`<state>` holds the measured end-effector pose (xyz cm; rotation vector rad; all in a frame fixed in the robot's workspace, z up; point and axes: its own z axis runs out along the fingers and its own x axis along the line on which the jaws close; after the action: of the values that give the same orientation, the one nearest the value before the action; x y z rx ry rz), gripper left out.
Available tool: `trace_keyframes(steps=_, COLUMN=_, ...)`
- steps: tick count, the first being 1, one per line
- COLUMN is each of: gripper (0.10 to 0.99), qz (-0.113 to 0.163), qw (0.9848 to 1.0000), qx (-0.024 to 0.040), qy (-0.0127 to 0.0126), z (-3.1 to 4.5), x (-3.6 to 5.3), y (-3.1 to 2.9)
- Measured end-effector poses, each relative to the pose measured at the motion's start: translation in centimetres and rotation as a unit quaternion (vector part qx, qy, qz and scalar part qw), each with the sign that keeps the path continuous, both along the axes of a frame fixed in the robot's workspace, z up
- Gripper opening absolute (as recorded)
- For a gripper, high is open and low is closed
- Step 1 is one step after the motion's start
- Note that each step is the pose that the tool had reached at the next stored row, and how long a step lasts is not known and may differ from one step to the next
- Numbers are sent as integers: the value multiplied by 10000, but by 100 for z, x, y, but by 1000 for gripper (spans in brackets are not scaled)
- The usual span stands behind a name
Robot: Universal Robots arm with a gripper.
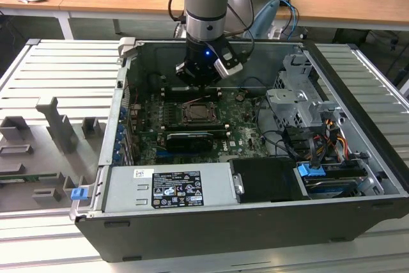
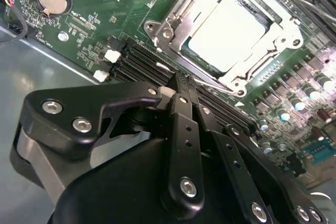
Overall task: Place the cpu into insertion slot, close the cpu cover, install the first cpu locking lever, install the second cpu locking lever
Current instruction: 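Install the first cpu locking lever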
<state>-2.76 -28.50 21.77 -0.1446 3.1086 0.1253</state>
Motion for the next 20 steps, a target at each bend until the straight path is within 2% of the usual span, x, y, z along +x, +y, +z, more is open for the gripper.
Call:
trace_keyframes(steps=6, gripper=106, qz=-2, qw=10000, qx=0, qy=0, z=-66, x=35, y=0)
trace_keyframes(steps=15, gripper=106, qz=-2, qw=10000, qx=0, qy=0, z=-103, x=45, y=0)
trace_keyframes(steps=20, gripper=106, qz=-2, qw=10000, qx=-30, qy=0, z=-126, x=52, y=0)
